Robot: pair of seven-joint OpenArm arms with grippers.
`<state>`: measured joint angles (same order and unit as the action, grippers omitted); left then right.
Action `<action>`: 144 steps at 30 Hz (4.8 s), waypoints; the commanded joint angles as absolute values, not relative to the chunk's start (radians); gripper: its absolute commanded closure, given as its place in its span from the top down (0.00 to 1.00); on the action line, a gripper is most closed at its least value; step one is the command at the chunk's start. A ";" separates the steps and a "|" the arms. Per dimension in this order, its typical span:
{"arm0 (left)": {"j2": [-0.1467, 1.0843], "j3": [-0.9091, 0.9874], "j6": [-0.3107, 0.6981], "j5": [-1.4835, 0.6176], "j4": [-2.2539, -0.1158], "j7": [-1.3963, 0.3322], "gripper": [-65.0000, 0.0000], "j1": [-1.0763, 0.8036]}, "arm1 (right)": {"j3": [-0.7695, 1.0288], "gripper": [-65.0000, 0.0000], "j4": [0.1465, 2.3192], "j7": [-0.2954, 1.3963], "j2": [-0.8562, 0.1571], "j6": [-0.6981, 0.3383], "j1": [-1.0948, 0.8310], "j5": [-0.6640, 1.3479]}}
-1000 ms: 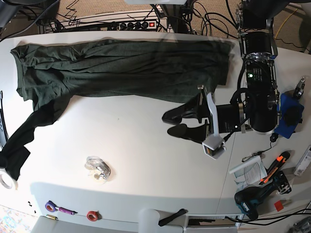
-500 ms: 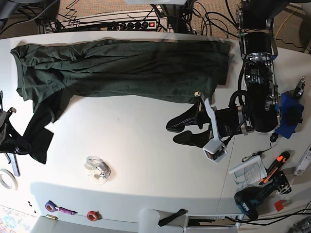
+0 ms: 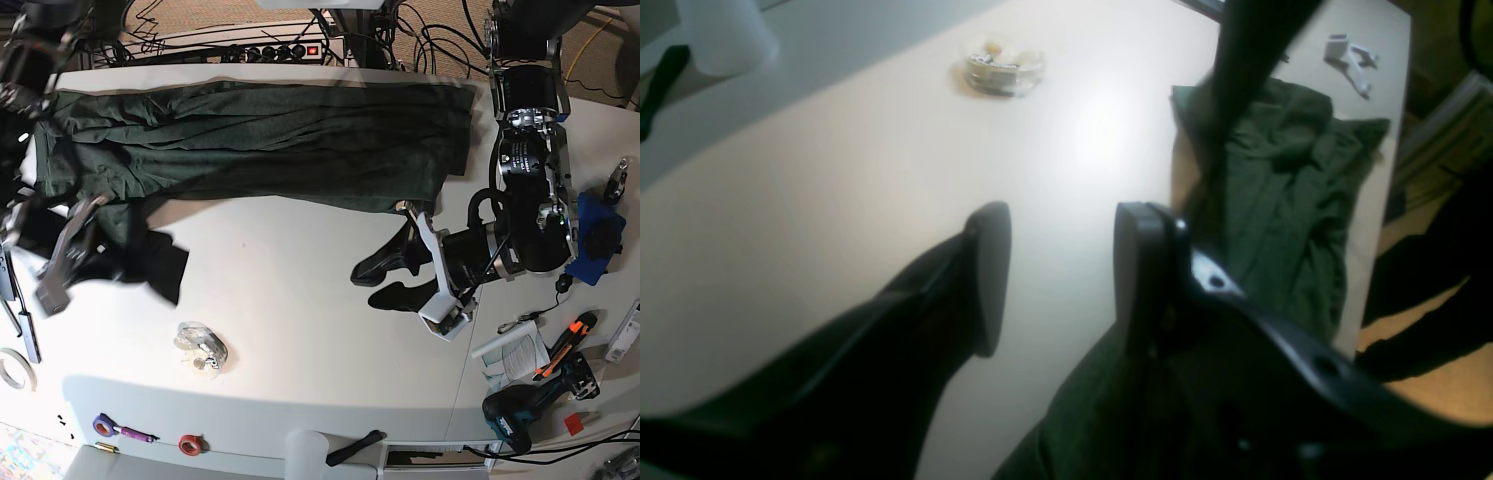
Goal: Layout the t-shirt on the table in an organized manner, then fold the t-shirt properly
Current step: 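Lift the sleeve with the right gripper and swing it off the table edge, then release the sleeve and move the right gripper over the shirt body, then grasp the shirt end with the left gripper and fold it toward the right gripper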
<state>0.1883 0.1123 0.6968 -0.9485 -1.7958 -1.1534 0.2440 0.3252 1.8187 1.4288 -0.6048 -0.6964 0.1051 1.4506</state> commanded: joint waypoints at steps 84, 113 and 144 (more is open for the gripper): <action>0.470 0.299 0.337 -0.653 -1.809 -1.057 0.52 0.110 | 0.135 0.45 2.082 0.803 -0.075 -0.421 -0.048 -0.043; 0.190 0.287 0.362 -0.971 -1.792 -1.158 0.80 -0.360 | 1.150 0.45 2.043 1.127 -0.368 -0.640 -0.216 0.909; 0.003 -0.080 0.698 -1.078 -1.897 -1.003 0.00 -0.213 | 1.151 0.45 1.538 1.061 -0.467 -0.640 -0.216 0.818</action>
